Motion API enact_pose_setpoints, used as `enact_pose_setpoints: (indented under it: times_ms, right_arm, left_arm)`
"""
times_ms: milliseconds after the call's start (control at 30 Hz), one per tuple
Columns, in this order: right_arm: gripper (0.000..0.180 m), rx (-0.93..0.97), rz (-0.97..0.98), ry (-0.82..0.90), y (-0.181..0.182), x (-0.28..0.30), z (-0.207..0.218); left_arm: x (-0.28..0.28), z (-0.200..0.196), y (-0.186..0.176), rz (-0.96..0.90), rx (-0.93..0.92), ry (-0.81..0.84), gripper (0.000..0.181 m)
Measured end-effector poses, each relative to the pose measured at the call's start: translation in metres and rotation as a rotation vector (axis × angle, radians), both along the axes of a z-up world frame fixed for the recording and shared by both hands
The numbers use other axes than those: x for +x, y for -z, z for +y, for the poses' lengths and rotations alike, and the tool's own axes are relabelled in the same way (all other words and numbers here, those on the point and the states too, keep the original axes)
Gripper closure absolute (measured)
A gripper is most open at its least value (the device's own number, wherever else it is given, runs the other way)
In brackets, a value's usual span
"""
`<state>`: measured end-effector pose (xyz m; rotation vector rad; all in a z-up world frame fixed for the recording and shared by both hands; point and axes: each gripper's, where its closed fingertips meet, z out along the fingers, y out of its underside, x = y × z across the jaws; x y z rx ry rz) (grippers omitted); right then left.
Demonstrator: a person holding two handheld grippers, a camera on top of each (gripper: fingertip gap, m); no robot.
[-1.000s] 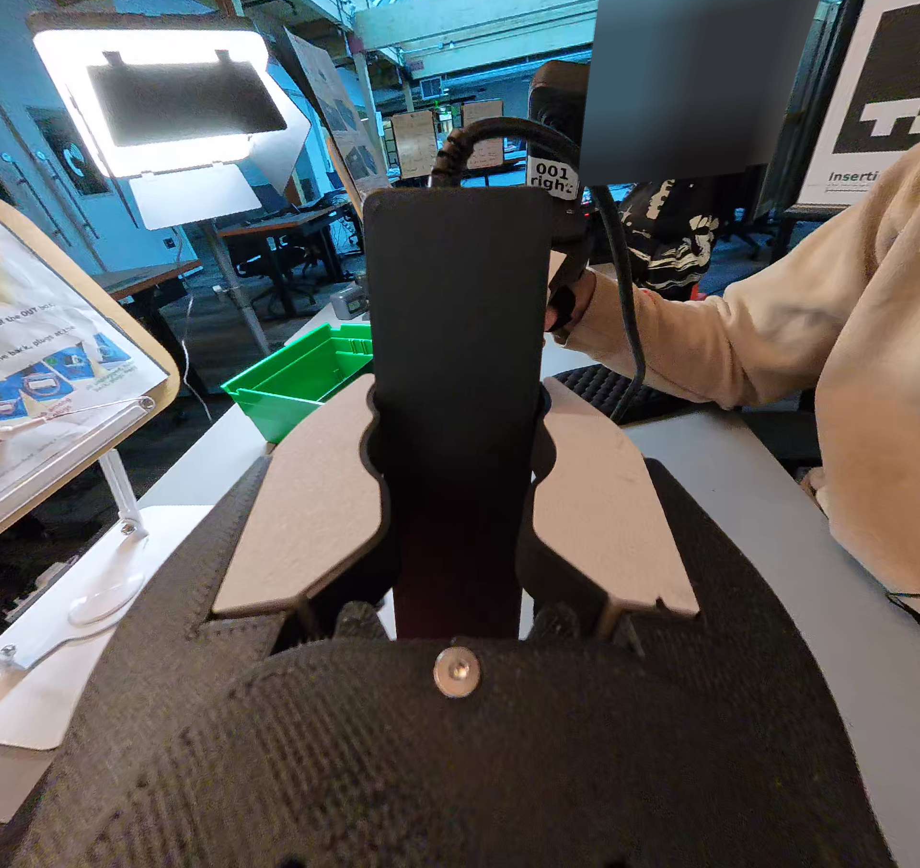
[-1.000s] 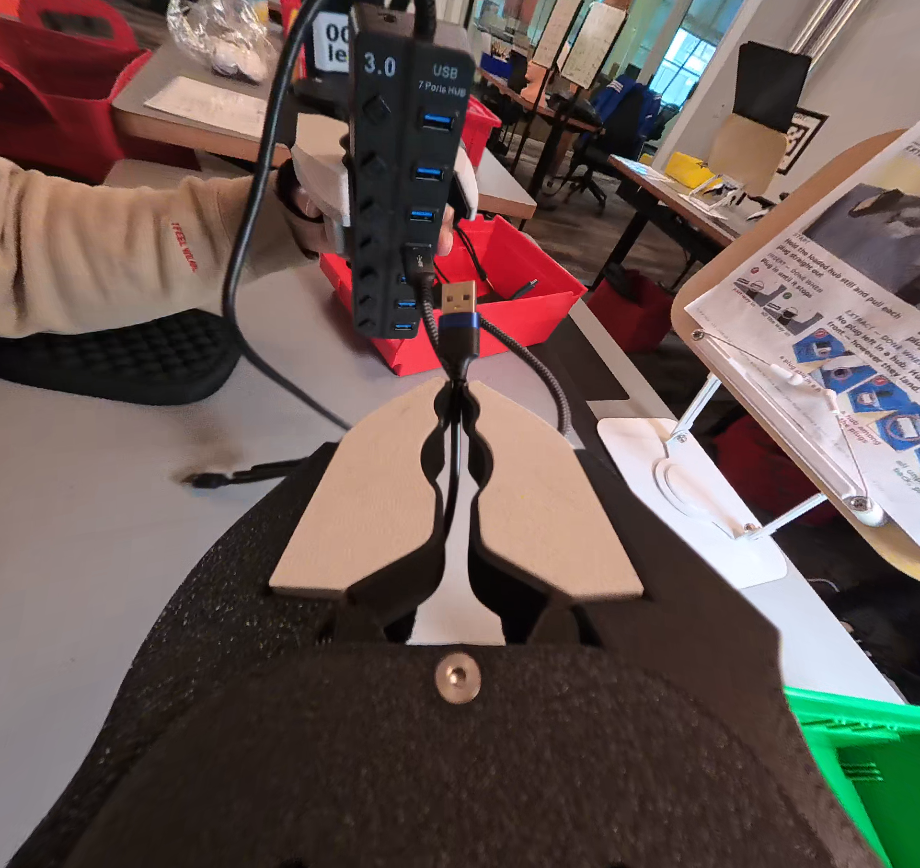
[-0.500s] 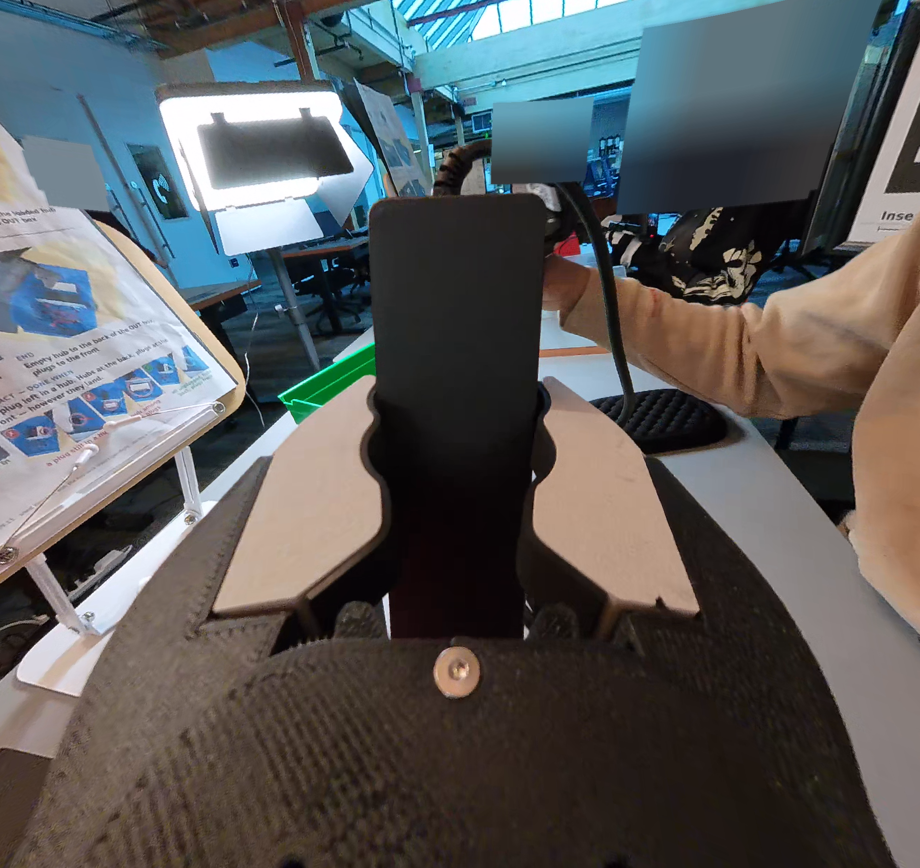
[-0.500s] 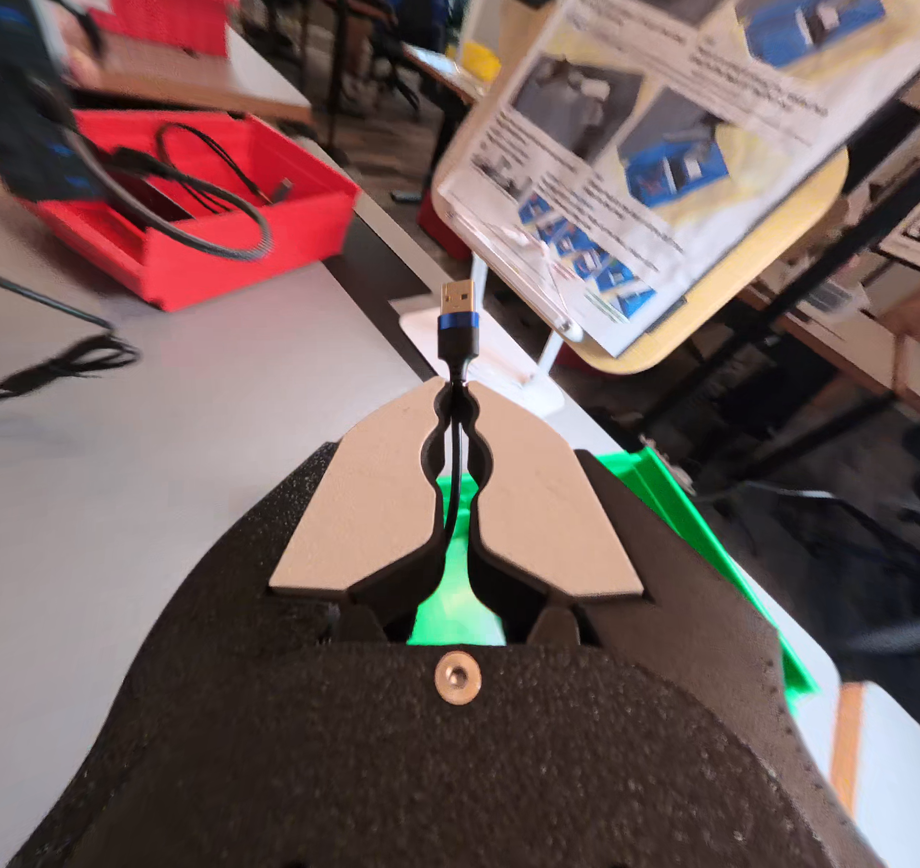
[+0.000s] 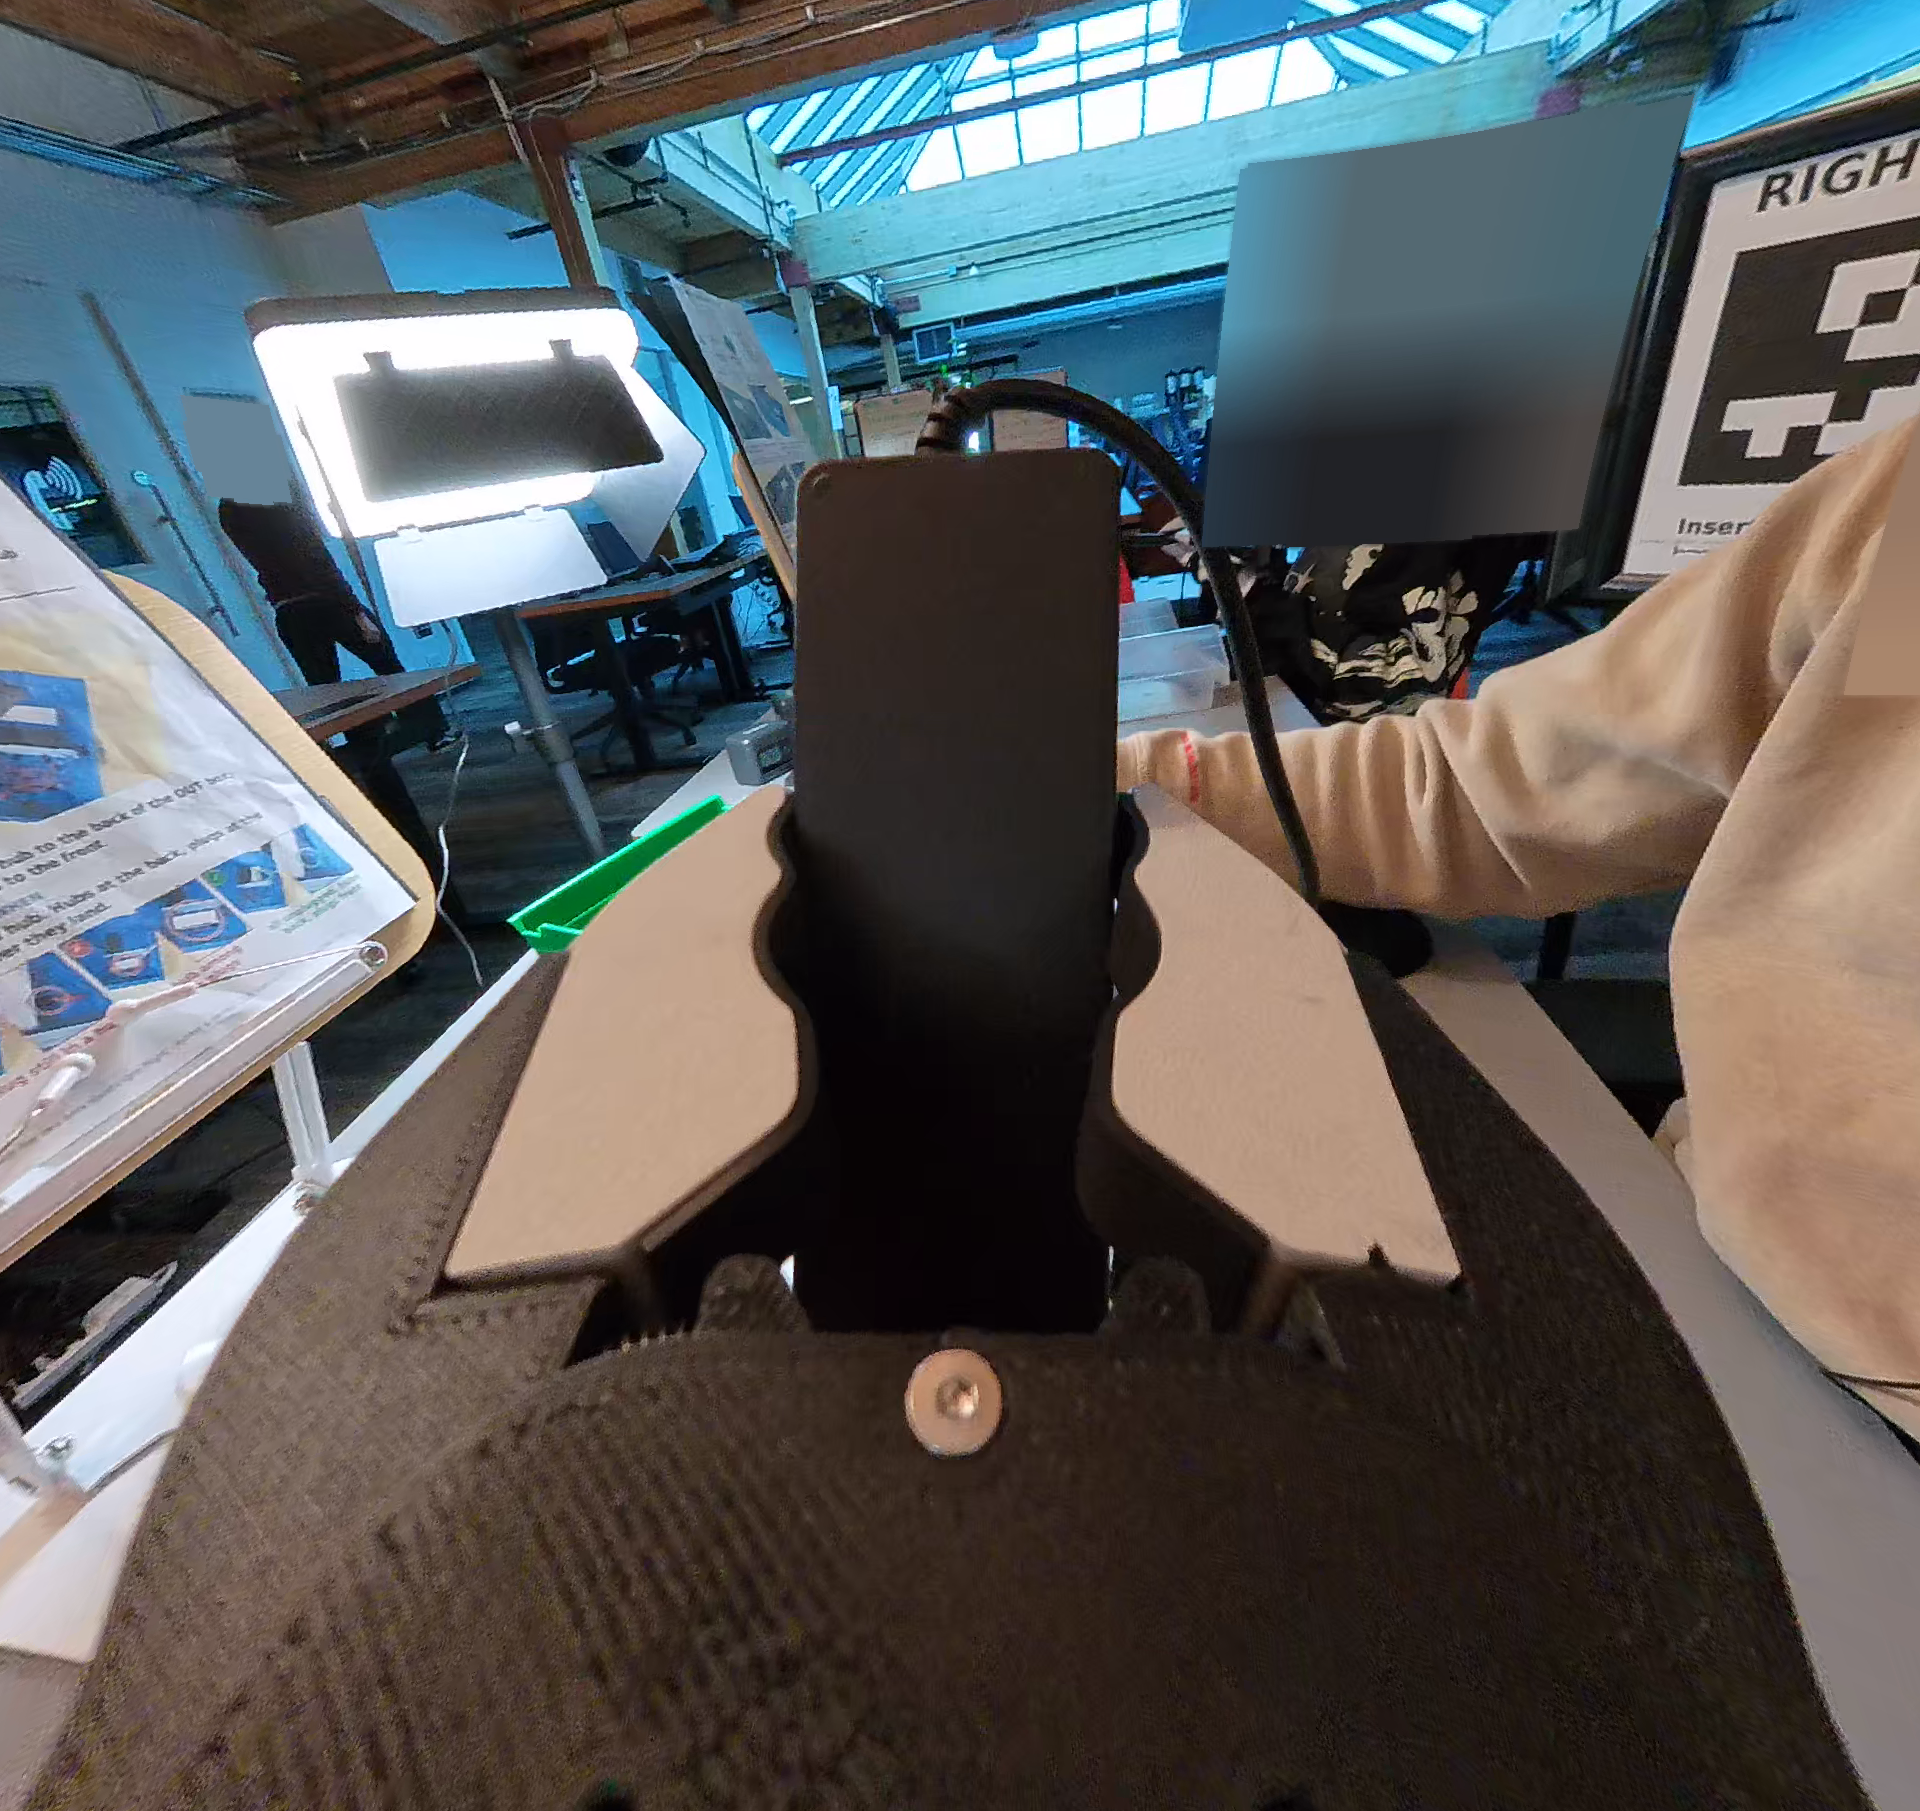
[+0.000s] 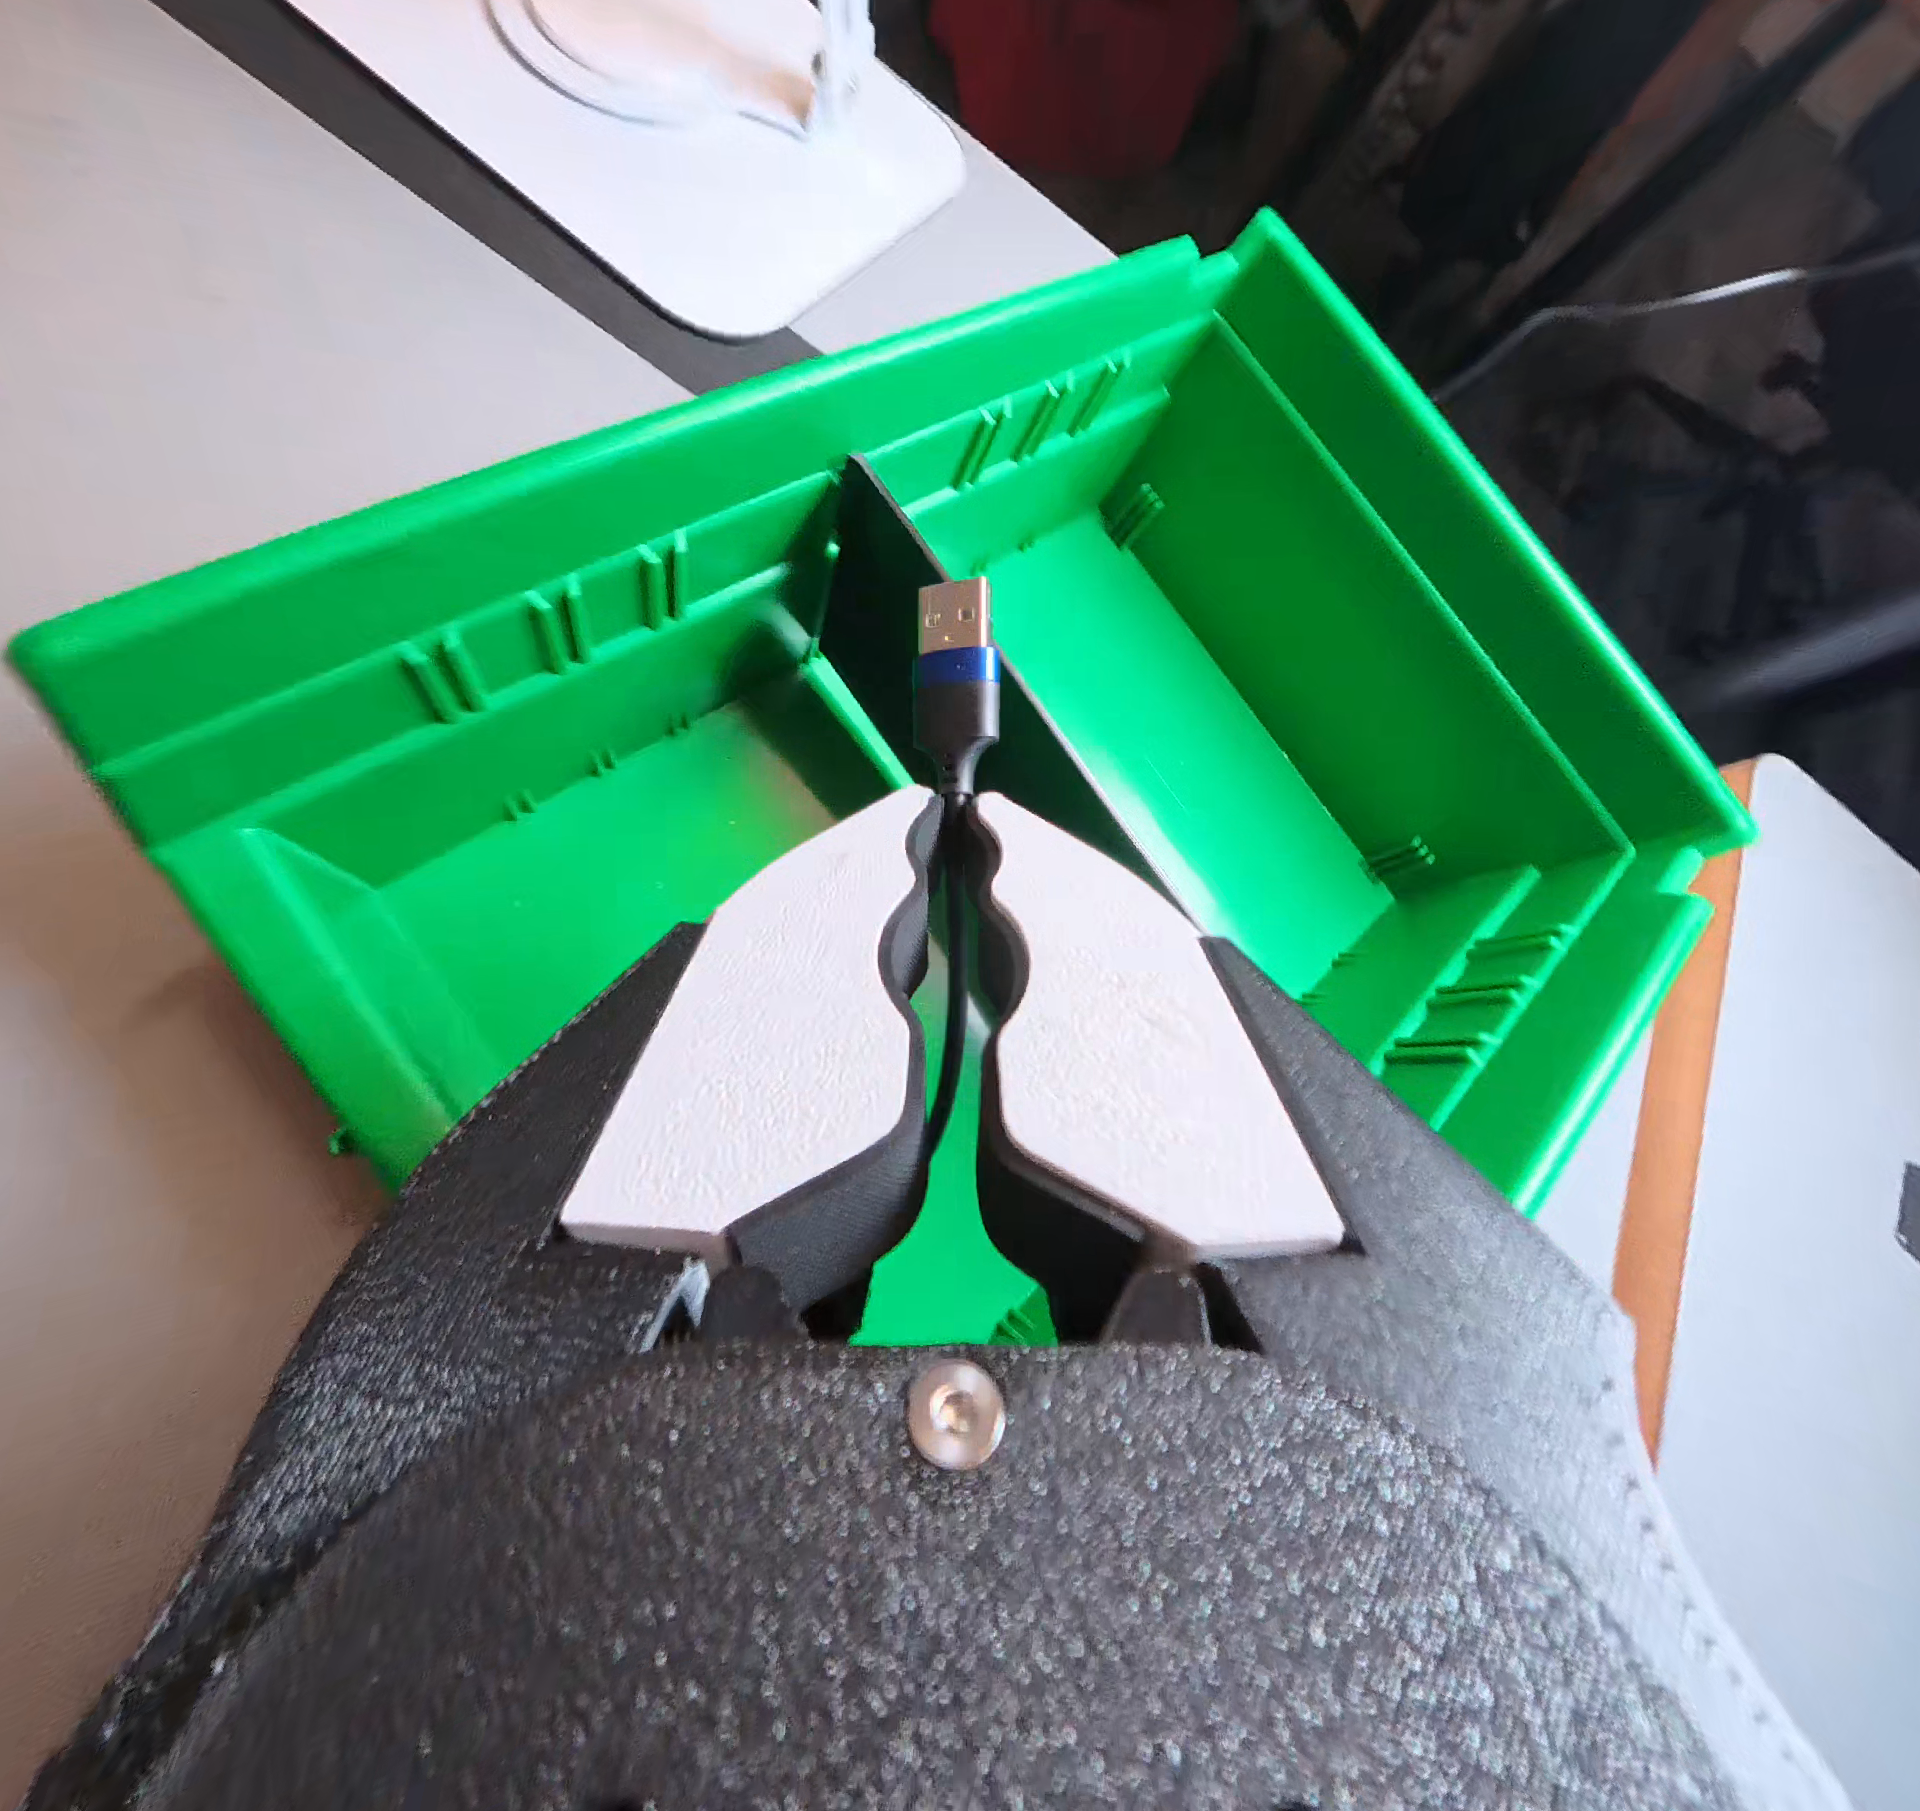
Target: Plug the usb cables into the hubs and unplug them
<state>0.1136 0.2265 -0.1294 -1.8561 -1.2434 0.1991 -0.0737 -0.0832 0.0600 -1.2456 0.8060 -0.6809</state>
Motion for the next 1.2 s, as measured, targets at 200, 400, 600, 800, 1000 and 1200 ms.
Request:
enact_pose_setpoints:
  times_ms: [200, 400, 600, 800, 1000, 1200]
  right_arm:
    - [0.164, 0.017, 0.081, 0.01, -0.014, -0.004, -0.002]
    - [0.151, 0.015, 0.375, -0.278, -0.075, -0.048, -0.069]
    - [0.143, 0.032, 0.496, -0.771, -0.147, -0.108, -0.22]
    - [0.143, -0.013, 0.317, -0.884, -0.122, -0.165, -0.293]
    - [0.162, -0.032, 0.333, -0.845, -0.115, -0.177, -0.298]
    - [0.162, -0.022, 0.233, -0.851, -0.106, -0.165, -0.289]
  left_arm:
    - [0.004, 0.002, 0.001, -0.042, -0.019, 0.034, 0.124]
    - [0.01, 0.007, 0.009, -0.06, -0.049, 0.064, 0.123]
    - [0.02, 0.01, 0.014, -0.112, -0.068, 0.121, 0.123]
    - [0.035, 0.007, 0.014, -0.177, -0.04, 0.185, 0.124]
    - [0.042, 0.005, 0.016, -0.15, 0.006, 0.178, 0.124]
    - [0.049, 0.012, 0.039, 0.05, -0.036, 0.11, 0.124]
